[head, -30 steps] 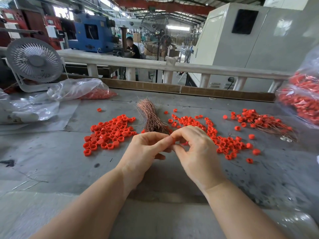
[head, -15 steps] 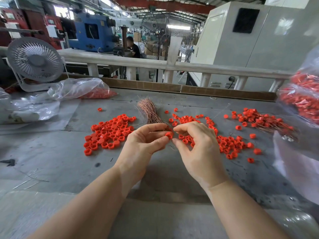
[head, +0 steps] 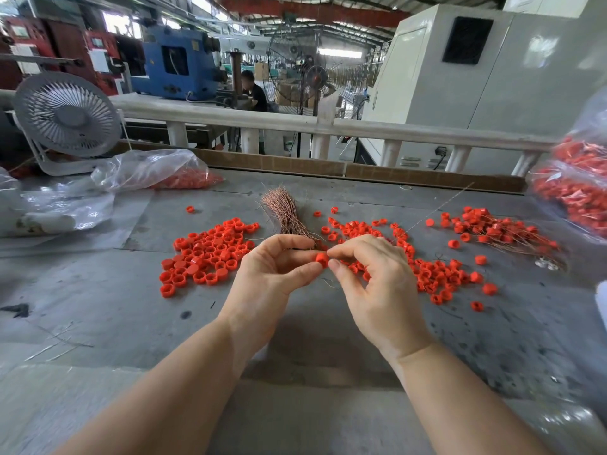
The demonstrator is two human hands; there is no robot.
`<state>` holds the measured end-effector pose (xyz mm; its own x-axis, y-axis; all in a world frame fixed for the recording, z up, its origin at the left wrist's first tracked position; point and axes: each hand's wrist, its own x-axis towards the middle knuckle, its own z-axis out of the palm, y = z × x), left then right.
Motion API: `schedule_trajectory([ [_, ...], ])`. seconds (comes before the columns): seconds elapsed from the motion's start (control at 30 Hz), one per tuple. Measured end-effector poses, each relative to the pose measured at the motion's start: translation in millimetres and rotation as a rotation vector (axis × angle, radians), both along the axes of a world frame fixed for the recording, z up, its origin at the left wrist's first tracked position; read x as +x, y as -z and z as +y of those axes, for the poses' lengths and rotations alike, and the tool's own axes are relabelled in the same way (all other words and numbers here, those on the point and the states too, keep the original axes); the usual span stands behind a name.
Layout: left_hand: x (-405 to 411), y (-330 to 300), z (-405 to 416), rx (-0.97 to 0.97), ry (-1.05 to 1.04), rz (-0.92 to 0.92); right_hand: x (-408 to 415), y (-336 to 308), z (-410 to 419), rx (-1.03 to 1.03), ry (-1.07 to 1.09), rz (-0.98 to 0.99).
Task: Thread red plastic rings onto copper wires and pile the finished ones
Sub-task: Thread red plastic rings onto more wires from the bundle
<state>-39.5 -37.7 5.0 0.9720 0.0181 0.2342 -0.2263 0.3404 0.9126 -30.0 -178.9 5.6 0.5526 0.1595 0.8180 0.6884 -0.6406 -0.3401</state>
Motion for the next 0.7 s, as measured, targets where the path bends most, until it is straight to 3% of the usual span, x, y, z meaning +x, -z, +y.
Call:
schedule_trajectory([
  [0.7,0.7,3.9,1.2,0.061,0.022,0.061,-2.6,-0.9,2.4,0.023,-0.091,0.104],
])
